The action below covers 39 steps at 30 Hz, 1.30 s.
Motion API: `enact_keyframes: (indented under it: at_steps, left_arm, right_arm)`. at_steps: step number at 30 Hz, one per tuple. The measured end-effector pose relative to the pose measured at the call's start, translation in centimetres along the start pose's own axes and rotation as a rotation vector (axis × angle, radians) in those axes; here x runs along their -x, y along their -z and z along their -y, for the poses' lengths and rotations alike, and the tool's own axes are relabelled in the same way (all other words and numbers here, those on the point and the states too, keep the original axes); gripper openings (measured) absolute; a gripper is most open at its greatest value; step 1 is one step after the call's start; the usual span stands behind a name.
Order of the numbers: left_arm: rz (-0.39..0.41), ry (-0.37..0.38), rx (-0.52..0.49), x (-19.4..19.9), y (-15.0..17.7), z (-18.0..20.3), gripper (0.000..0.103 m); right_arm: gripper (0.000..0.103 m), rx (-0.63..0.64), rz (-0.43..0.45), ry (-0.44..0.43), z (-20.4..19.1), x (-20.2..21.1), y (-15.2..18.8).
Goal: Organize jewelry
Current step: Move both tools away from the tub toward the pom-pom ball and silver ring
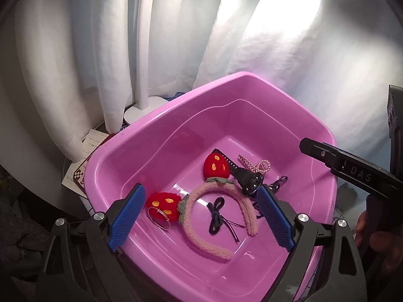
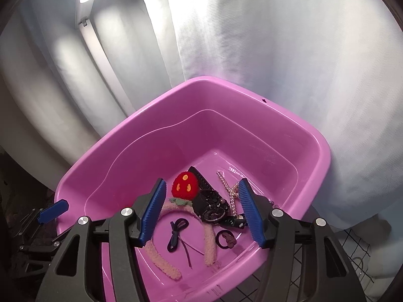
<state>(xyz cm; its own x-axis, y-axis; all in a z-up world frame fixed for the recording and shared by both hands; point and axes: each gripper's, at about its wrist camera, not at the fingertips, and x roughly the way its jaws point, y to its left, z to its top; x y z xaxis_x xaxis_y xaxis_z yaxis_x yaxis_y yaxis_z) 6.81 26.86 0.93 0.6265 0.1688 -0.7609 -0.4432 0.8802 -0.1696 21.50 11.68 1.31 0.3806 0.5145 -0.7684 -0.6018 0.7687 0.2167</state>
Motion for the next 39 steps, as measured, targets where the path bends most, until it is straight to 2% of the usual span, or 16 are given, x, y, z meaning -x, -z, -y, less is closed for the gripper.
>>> enact_keyframes:
  at_steps: [10,12,18,26,34,39]
  left_arm:
    - [0.045,-0.004,-0.009,2.2,0.3,-0.6,0.091]
    - [0.056,-0.006,-0.021,2.7,0.4,-0.5,0.091]
    - [0.100,0.015,-0.062,4.4,0.5,0.7,0.091]
    - [0.171,0.058,-0.145,6.8,1.9,4.3,0.096]
    - [0.167,0.125,-0.200,8.0,4.0,8.9,0.096]
    - [0.160,0.155,-0.247,8.8,6.2,13.5,0.097]
  right_arm:
    - [0.060,-0.045,0.103,-0.004,-1.1,3.7,1.6]
    - [0.063,-0.054,0.124,-0.008,-1.1,4.7,2.2]
    - [0.064,-0.105,0.171,0.016,0.2,7.8,4.8]
    - [0.072,-0.186,0.207,0.085,4.6,12.3,9.9]
    - [0.073,-0.289,0.189,0.167,10.4,16.1,15.8]
    - [0.073,-0.318,0.172,0.202,14.2,18.1,18.8]
